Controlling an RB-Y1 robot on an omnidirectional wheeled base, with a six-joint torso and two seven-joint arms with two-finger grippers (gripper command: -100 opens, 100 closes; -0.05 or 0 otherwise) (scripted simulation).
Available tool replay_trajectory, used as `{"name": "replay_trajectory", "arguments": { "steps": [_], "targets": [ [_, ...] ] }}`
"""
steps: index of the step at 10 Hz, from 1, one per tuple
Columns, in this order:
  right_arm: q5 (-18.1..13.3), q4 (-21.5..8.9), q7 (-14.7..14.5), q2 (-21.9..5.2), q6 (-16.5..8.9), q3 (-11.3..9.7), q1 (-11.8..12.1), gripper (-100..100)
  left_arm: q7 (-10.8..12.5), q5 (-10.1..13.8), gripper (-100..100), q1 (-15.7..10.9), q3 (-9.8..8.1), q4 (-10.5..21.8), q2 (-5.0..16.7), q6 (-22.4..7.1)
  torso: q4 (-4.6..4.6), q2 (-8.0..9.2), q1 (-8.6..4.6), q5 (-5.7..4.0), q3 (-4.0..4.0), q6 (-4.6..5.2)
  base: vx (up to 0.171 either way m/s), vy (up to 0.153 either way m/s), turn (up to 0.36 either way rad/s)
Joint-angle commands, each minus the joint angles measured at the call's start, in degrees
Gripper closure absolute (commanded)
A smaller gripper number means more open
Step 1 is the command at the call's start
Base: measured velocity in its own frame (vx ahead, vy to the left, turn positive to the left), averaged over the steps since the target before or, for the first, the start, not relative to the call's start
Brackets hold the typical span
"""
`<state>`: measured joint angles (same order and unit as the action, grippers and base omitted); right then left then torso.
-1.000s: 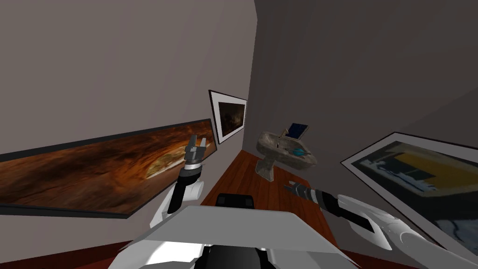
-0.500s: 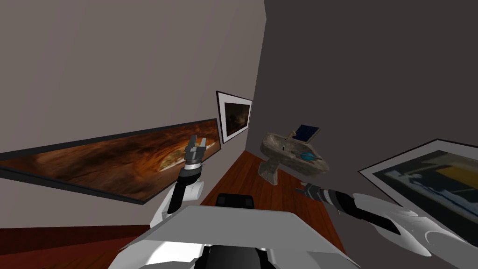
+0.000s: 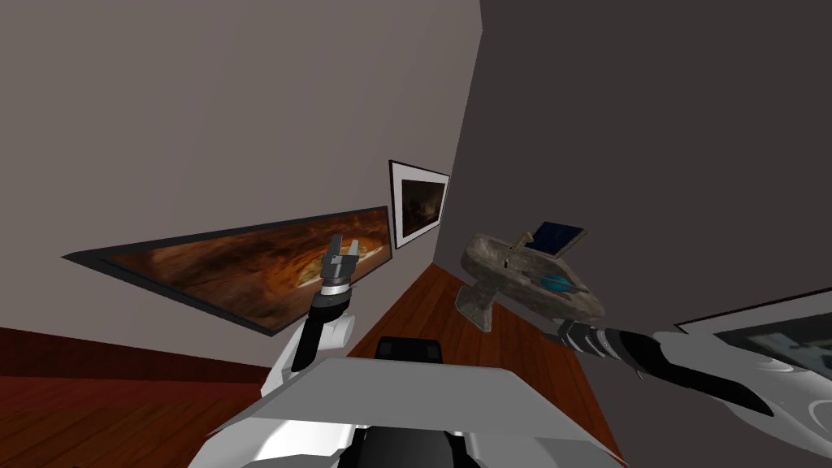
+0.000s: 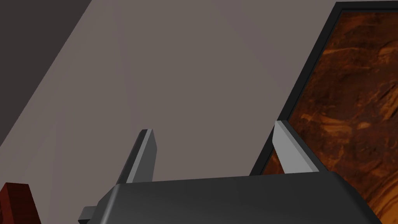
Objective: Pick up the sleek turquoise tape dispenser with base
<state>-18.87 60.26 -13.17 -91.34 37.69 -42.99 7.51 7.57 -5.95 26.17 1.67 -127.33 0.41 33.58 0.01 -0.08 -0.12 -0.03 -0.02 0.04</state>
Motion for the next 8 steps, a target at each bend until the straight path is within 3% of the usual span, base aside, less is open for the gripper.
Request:
{"name": "replay_trajectory", "arguments": {
  "steps": [1, 5, 6, 8],
  "targets": [
    [0.29, 0.02, -0.95, -2.18, -0.55, 0.05, 1.05, -100, 0.00, 0.00, 0, 0.00, 0.00, 0.00, 0.00, 0.00, 0.00, 0.00, 0.00, 0.00, 0.00, 0.00, 0.012, -0.009, 0.130],
    [-3.56, -5.59, -3.46, -8.38, -0.08, -2.13, -0.42, -100, 0.00, 0.00, 0, 0.00, 0.00, 0.00, 0.00, 0.00, 0.00, -0.01, -0.03, -0.01, 0.00, 0.02, 0.022, -0.020, 0.189],
    [-3.46, -5.75, -3.46, -8.38, -0.08, -2.13, -0.42, -100, 0.00, 0.00, 0, 0.00, 0.00, 0.00, 0.00, 0.00, -0.01, -0.06, -0.09, -0.01, -0.04, 0.02, 0.027, -0.044, 0.087],
    [-6.03, -8.72, -5.20, -11.07, 0.19, -2.94, -1.13, -100, 0.00, 0.00, 0, 0.01, -0.01, 0.00, 0.00, 0.00, -0.02, -0.08, -0.10, -0.03, -0.05, 0.03, 0.041, -0.046, 0.178]
  ]
}}
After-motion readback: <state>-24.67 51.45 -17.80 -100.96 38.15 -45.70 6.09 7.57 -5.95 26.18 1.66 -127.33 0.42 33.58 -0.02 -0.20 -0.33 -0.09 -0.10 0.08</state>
